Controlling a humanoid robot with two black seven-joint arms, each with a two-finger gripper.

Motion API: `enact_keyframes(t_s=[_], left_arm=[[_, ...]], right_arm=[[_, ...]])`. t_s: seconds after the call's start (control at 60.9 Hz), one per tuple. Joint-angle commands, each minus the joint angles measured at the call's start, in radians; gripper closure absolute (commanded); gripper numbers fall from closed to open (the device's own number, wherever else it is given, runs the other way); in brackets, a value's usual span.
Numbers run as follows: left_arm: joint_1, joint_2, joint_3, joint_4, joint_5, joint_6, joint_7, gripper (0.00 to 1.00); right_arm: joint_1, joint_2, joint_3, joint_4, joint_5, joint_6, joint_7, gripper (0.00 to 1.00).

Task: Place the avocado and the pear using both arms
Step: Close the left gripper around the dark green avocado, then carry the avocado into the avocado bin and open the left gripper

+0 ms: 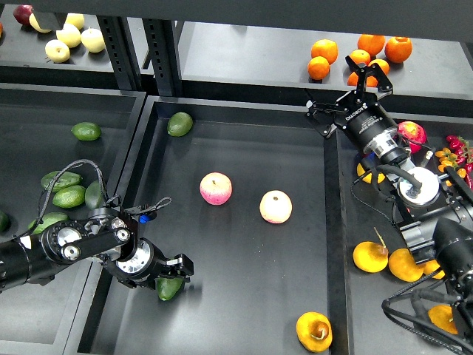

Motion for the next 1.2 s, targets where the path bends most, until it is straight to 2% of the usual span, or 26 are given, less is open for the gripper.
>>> enact_keyframes(t_s=[0.0, 0.148, 0.378, 0.657, 1.001, 1.182], left_arm=[[0.009, 0.0, -0.002, 0.0, 0.0, 0.0, 0.0, 0.3], [0.016, 0.0, -0.029, 0.002, 0.003, 0.0, 0.0, 0.46], [0.017, 0.001, -0.074, 0.012, 0.051, 0.0, 0.0, 0.54], [0.0, 0.027, -0.14, 0.005, 0.077, 0.0, 0.0, 0.56], [-0.132, 0.207, -0.152, -0.017, -0.021, 0.0, 0.0, 0.56], [-0.147, 0.277, -0.147, -0.017, -0.043, 0.0, 0.0, 0.56]], right_arm=[[0.0, 0.0, 0.0, -0.002, 0.0, 0.0, 0.0, 0.0], [0.0, 0.0, 0.002, -0.002, 0.0, 0.0, 0.0, 0.0], [0.0, 0.0, 0.002, -0.002, 0.0, 0.0, 0.0, 0.0], [0.0, 0.0, 0.002, 0.0, 0.0, 0.0, 0.0, 0.0], [-0.002, 0.0, 0.0, 0.0, 0.0, 0.0, 0.0, 0.0], [-0.002, 0.0, 0.0, 0.002, 0.0, 0.0, 0.0, 0.0]])
